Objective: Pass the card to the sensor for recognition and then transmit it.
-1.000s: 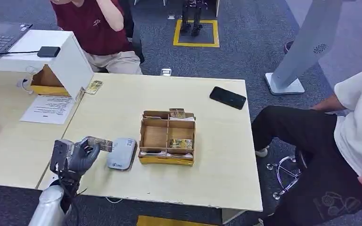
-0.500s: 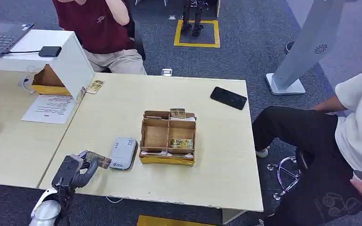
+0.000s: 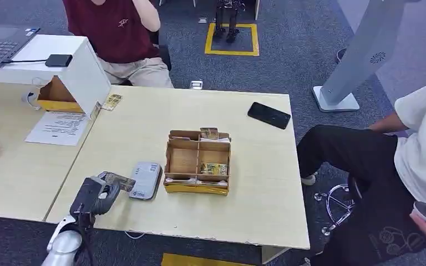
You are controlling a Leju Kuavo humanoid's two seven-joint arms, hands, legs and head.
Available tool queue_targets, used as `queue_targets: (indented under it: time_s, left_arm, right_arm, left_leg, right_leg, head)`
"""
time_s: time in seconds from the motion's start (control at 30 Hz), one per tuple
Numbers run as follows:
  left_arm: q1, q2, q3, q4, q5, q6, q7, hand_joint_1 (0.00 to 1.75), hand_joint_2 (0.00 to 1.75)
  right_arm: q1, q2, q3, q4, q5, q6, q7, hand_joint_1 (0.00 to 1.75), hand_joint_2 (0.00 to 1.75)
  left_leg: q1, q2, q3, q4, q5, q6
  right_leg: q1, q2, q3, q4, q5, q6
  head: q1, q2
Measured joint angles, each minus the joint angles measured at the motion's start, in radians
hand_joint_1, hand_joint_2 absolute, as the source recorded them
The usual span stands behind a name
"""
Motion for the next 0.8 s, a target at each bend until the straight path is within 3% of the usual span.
queue_targets:
  time_s: [0.23,0.8]
  left_arm:
    - [-0.016,-0.015,0.013,0.0,0.033,-0.017,0.008,1.75,1.75]
    - [-0.056,-0.058,0.013,0.057,-0.015,-0.002,0.033,1.75,1.75]
  right_arm:
    - [0.0,0.0,-0.002,0.0,0.005,0.004,0.003,0.0,0.0]
    - [-0.001,0.0,-0.002,0.0,0.027,0.005,-0.001,0.0,0.0]
  left_leg:
    - [0.0,0.0,0.0,0.0,0.0,0.0]
    - [0.0,0.0,0.0,0.0,0.0,0.0]
  right_leg:
    - [0.0,0.0,0.0,0.0,0.0,0.0]
    - [0.0,0.0,0.0,0.0,0.0,0.0]
  head:
    - [0.0,0.0]
    - [0.0,0.0]
